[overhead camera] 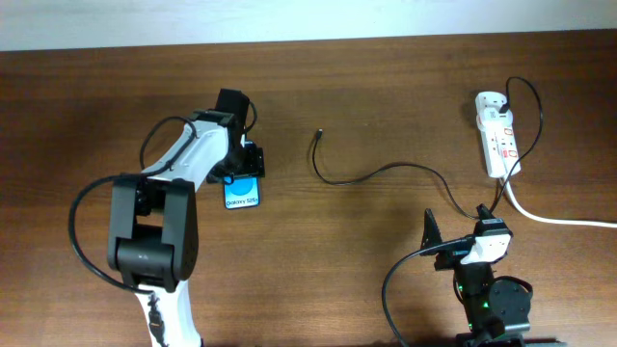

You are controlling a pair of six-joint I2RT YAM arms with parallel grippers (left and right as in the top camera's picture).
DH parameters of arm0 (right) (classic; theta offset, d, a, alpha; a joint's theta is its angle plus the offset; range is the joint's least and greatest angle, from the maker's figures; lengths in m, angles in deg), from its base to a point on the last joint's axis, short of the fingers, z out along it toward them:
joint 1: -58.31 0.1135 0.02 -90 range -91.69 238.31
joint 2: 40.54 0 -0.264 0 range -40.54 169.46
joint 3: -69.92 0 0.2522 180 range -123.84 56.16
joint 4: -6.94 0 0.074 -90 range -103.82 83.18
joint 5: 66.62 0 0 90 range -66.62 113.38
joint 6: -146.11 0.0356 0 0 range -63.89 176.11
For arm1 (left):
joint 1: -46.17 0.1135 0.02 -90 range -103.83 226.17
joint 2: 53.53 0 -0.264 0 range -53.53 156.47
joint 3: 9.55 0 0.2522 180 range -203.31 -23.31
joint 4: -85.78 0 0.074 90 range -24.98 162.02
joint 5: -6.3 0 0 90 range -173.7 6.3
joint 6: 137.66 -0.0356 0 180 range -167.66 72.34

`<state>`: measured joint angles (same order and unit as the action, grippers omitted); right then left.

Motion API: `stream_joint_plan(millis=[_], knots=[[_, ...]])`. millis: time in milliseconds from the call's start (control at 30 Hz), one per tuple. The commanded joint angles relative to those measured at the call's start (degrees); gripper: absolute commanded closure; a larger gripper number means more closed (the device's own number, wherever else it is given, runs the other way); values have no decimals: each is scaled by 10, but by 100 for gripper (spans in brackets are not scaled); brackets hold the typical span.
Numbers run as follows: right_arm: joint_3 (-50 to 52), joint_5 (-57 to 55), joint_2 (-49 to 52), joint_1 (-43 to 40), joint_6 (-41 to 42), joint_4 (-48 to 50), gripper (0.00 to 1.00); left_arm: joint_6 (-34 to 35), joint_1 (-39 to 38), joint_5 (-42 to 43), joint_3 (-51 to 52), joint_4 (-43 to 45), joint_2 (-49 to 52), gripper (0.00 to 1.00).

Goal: Plug charger to phone and switch on socket
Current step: 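Close the left gripper on the phone's sides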

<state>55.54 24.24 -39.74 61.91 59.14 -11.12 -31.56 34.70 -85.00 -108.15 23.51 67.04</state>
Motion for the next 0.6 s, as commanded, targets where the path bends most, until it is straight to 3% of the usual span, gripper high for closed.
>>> stream_joint_plan(millis=[0,367,567], knots=[[3,-5,-6,5,3,-3,2,2,-2,9,-31,-31,17,32],[3,-5,-6,5,3,-3,2,2,-2,9,-119,-90,17,35],[3,-5,-6,5,3,-3,2,2,-2,30,-153,-111,17,95]])
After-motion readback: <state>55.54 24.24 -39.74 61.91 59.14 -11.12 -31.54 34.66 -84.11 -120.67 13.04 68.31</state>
